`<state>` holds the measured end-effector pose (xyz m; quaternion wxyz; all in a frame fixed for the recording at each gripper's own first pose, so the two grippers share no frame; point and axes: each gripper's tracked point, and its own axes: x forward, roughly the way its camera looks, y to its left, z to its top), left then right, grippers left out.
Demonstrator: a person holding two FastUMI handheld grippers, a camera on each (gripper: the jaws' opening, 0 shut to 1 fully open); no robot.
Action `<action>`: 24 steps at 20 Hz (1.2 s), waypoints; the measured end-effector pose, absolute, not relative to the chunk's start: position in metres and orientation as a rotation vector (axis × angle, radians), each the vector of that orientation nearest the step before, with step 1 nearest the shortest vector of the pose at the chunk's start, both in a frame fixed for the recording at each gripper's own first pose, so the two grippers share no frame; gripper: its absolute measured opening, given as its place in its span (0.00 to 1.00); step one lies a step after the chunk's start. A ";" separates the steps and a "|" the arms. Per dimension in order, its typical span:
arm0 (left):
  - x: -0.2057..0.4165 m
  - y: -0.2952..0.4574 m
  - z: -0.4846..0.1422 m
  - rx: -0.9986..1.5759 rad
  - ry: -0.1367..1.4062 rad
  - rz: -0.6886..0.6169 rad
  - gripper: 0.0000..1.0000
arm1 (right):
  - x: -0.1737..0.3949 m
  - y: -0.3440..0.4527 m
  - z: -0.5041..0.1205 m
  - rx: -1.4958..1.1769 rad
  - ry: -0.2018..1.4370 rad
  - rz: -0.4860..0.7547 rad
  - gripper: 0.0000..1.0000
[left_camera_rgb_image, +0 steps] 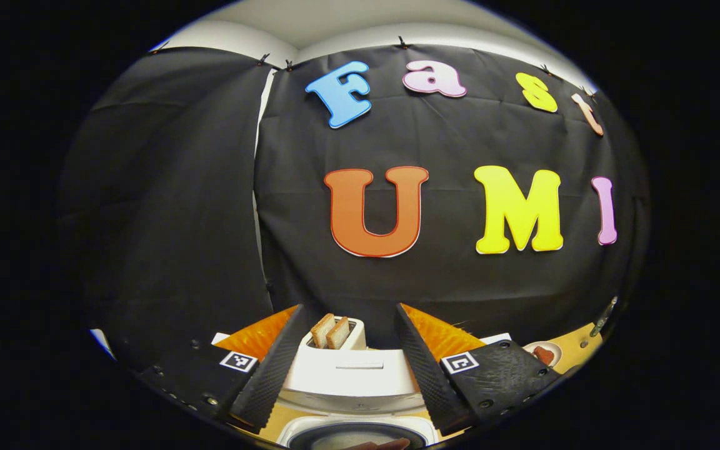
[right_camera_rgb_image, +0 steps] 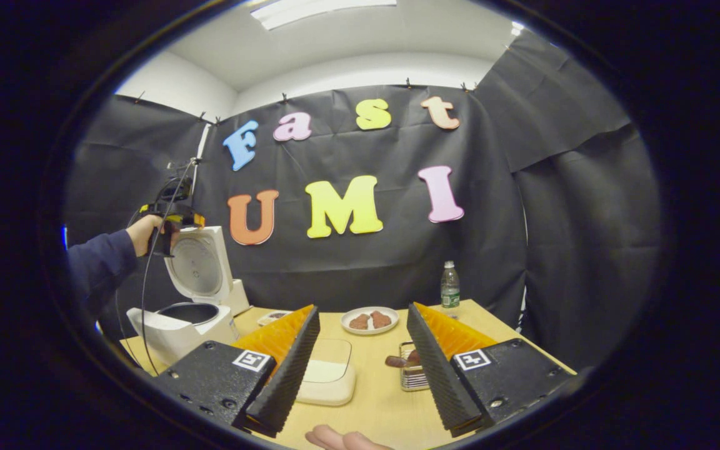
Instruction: Close the left gripper, press the button to open the rice cooker; take a wooden spoon from the chopstick holder with the right hand, scoop a spoonful of rice and pour it into the rice cooker, then put the wooden spoon back into the chopstick holder.
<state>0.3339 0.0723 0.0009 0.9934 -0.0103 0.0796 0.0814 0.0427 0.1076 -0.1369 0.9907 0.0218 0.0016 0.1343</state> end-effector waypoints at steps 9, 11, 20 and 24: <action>0.263 0.059 -0.015 -0.026 0.217 0.123 0.92 | -0.005 0.111 -0.112 0.025 -0.045 0.277 0.89; 0.246 0.056 -0.024 -0.023 0.234 0.107 0.92 | -0.015 0.113 -0.108 0.005 -0.056 0.275 0.91; 0.177 0.028 -0.074 -0.010 0.338 -0.001 0.90 | -0.032 0.124 -0.106 -0.024 -0.035 0.275 0.89; 0.163 0.031 -0.094 -0.065 0.362 -0.015 0.88 | -0.038 0.140 -0.109 -0.032 -0.006 0.301 0.90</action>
